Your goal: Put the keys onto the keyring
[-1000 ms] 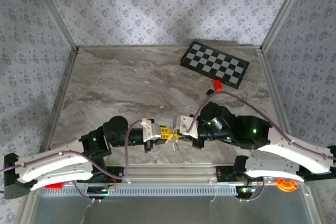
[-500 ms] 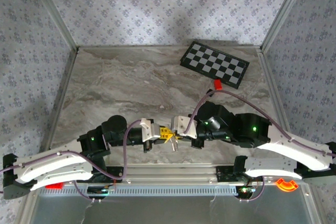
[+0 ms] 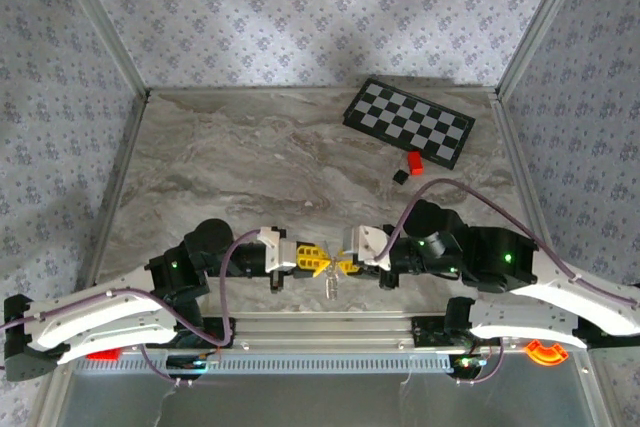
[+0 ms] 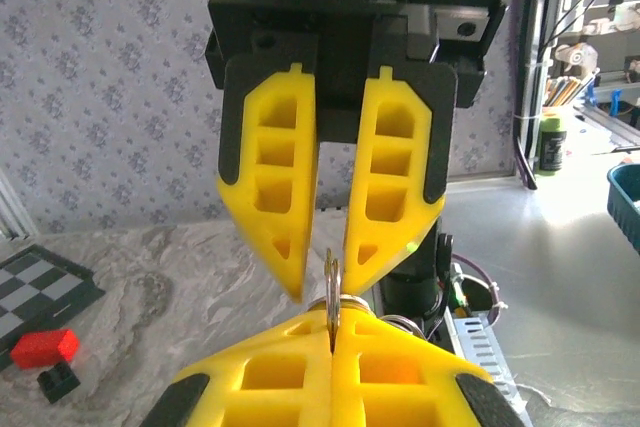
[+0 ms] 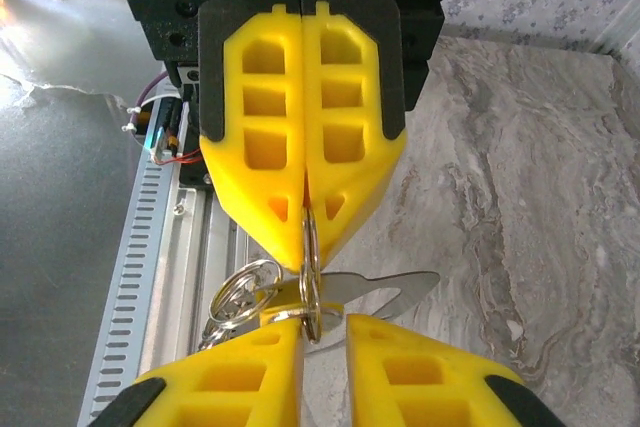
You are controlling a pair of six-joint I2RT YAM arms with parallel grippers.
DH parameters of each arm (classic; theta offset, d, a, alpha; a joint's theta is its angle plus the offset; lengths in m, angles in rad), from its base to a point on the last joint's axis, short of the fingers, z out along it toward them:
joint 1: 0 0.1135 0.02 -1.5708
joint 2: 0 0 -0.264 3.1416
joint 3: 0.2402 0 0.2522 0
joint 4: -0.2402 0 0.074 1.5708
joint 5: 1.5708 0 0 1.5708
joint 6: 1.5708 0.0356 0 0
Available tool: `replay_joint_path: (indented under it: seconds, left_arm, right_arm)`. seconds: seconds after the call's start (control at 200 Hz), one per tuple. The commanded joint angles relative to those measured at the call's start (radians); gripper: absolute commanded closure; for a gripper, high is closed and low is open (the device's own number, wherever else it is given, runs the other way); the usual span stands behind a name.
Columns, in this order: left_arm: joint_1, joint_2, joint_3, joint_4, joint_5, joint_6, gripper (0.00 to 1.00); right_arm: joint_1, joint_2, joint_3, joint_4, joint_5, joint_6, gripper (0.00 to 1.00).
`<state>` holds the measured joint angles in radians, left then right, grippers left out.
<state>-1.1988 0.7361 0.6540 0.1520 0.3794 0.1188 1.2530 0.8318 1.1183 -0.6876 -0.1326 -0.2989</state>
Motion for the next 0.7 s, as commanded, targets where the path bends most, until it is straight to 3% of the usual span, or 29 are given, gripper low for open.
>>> replay_joint_path:
  seconds: [0.0,0.37,0.64,0.695]
  left_arm:
    - [0.000,0.005,0.039,0.095,0.054,-0.018,1.00]
    - [-0.001,0.000,0.024,0.139,0.070,-0.029,1.00]
    - [0.000,-0.010,0.015,0.166,0.063,-0.029,1.00]
    - [-0.001,-0.011,0.015,0.161,0.063,-0.028,1.00]
  right_arm:
    - [0.001,-0.022,-0.018,0.039,-0.024,0.020,0.81]
    - [-0.003,-0.017,-0.032,0.013,-0.042,0.037,1.00]
    - [-0.007,-0.004,-0.027,-0.008,-0.049,0.042,1.00]
    - [-0.008,-0.013,-0.025,-0.004,-0.034,0.043,0.92]
